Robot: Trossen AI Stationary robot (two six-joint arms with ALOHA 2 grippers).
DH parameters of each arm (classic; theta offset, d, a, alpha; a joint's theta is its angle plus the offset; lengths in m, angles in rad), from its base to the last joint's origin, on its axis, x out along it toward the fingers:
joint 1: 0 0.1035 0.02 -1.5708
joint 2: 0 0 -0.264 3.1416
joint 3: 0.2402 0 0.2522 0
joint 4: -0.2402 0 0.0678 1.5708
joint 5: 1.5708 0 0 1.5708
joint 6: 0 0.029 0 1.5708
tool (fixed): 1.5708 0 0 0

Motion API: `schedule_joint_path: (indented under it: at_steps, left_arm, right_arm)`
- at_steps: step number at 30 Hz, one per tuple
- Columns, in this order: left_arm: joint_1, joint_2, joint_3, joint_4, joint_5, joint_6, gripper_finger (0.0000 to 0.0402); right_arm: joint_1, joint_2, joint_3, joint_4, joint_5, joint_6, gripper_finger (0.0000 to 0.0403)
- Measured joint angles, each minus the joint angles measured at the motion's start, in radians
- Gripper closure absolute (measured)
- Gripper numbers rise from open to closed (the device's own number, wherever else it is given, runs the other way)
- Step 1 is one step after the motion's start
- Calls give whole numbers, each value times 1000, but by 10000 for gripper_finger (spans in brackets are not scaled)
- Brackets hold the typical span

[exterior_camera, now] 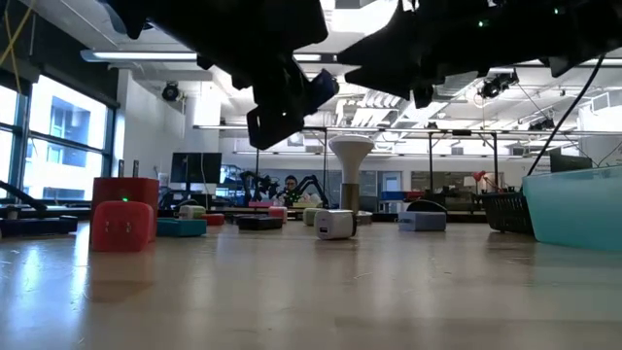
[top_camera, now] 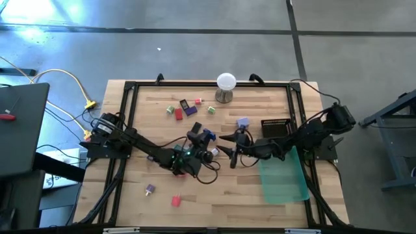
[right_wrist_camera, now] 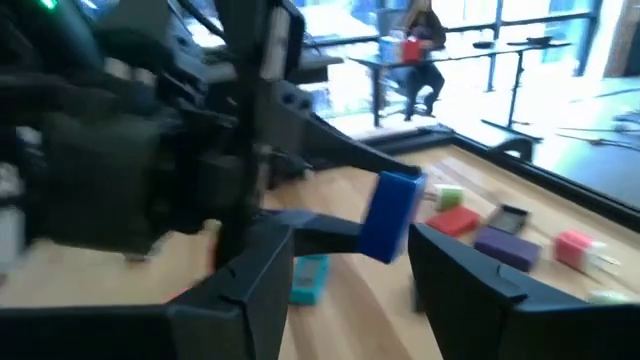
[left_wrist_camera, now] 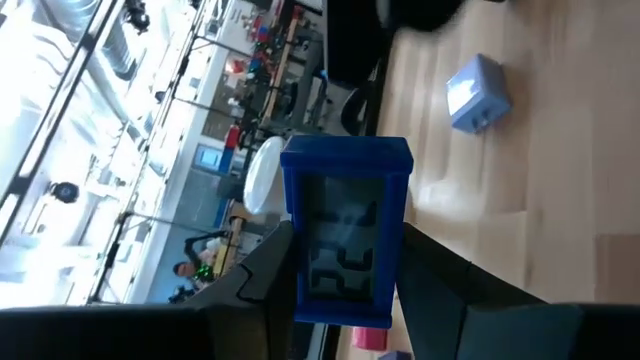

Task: Pick & Place Office items
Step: Put the blue digital clock into the black basket

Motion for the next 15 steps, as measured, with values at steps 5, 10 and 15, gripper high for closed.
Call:
schedule_joint_path:
  at_steps: [5, 10, 15]
  left_arm:
    - [0, 0, 0, 9, 31, -3, 275]
    - [5, 0, 0, 19, 32, 0, 275]
    - [13, 0, 0, 22, 32, 0, 275]
  right_arm:
    - [0, 0, 28, -43, 46, -7, 215]
    - [1, 0, 55, -72, 46, -3, 215]
    - [0, 0, 69, -99, 46, 35, 215]
